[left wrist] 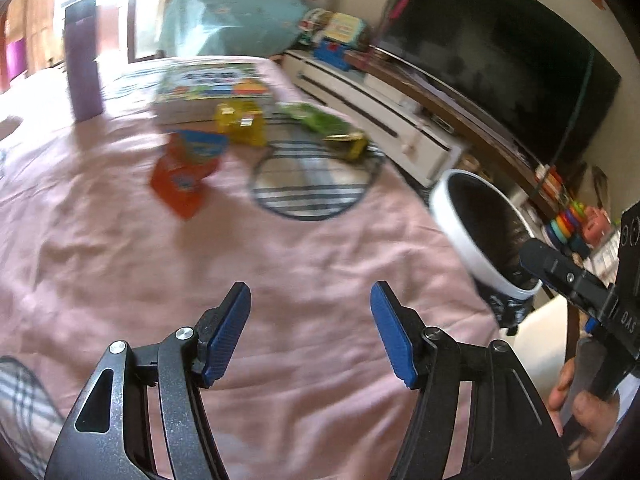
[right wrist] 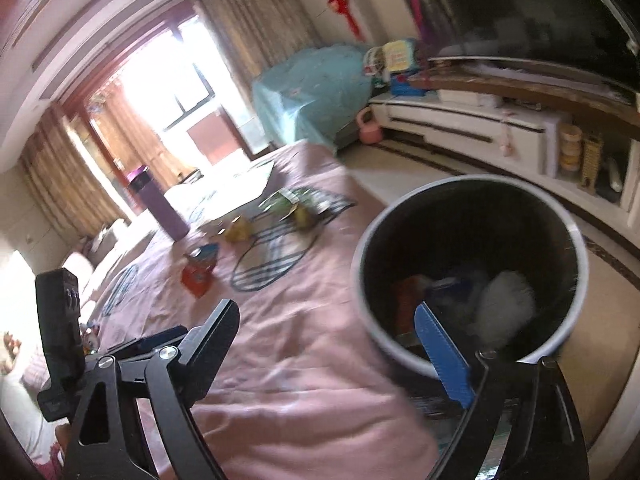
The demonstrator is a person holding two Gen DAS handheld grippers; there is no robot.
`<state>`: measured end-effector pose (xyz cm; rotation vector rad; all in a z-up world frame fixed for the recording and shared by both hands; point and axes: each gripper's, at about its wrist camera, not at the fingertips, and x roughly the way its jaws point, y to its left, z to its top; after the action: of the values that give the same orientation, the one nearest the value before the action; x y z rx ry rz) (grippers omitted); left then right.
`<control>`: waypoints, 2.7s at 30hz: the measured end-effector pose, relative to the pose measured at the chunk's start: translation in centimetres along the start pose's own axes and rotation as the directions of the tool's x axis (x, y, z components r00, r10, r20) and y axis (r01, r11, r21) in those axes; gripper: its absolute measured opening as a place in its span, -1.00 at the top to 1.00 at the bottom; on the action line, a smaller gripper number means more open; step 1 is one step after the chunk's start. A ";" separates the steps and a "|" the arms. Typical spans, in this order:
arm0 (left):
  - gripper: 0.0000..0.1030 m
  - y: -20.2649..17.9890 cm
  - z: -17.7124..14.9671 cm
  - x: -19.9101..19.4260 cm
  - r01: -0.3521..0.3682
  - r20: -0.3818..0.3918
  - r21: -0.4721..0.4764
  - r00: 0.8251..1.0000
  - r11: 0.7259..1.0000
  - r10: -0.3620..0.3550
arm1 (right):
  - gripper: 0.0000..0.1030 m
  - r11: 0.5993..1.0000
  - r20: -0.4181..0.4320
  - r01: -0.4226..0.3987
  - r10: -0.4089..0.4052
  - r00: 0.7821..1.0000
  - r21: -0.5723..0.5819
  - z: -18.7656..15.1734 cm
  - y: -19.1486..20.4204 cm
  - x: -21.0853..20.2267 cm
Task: Collect trash
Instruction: 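Move both open tools back over the table toward the snack packets, then grasp the orange snack packet with the left gripper while the right grasps the yellow packet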
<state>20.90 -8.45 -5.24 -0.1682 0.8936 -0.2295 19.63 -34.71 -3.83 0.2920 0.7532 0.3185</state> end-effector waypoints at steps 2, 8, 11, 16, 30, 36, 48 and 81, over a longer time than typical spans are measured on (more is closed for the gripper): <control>-0.23 1.5 -0.2 -0.3 -0.016 0.005 -0.023 1.000 1.000 0.016 | -0.76 1.000 -0.012 -0.018 0.018 1.000 -0.002 -0.2 0.9 0.8; -0.23 5.8 -0.7 -0.8 -0.049 0.006 -0.095 0.999 0.994 0.050 | -0.76 0.997 -0.013 -0.055 0.054 0.998 -0.050 -0.7 4.1 2.8; -0.23 7.3 -0.8 -0.9 -0.061 0.002 -0.124 0.998 0.990 0.062 | -0.76 0.993 -0.027 -0.086 0.084 0.996 -0.075 -0.5 5.4 3.9; -0.23 8.9 -0.5 -0.9 -0.068 -0.001 -0.151 0.998 0.986 0.069 | -0.76 0.990 -0.064 -0.105 0.099 0.993 -0.098 -0.2 7.0 6.0; -0.23 11.2 2.8 1.1 -0.078 -0.009 -0.185 0.997 0.980 0.077 | -0.39 0.988 -0.136 -0.131 0.119 0.984 -0.080 2.6 8.4 12.2; -0.23 11.6 5.3 3.3 -0.081 -0.014 -0.178 0.997 0.981 0.079 | 0.01 0.989 -0.138 -0.137 0.130 0.982 -0.046 5.3 8.7 15.7; 0.42 12.0 7.1 7.5 -0.040 -0.036 -0.158 0.999 0.987 0.035 | 0.56 0.986 -0.194 -0.161 0.165 0.967 0.032 8.1 8.4 23.4; 0.98 1.2 0.2 -1.2 0.111 0.019 0.017 0.994 0.994 -0.111 | 0.82 0.985 -0.021 -0.154 0.157 0.987 0.078 -0.5 3.1 3.0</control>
<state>20.49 -6.93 -4.55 -0.2057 0.8636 -0.3377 20.83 -30.63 -4.90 0.4200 0.7721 0.4429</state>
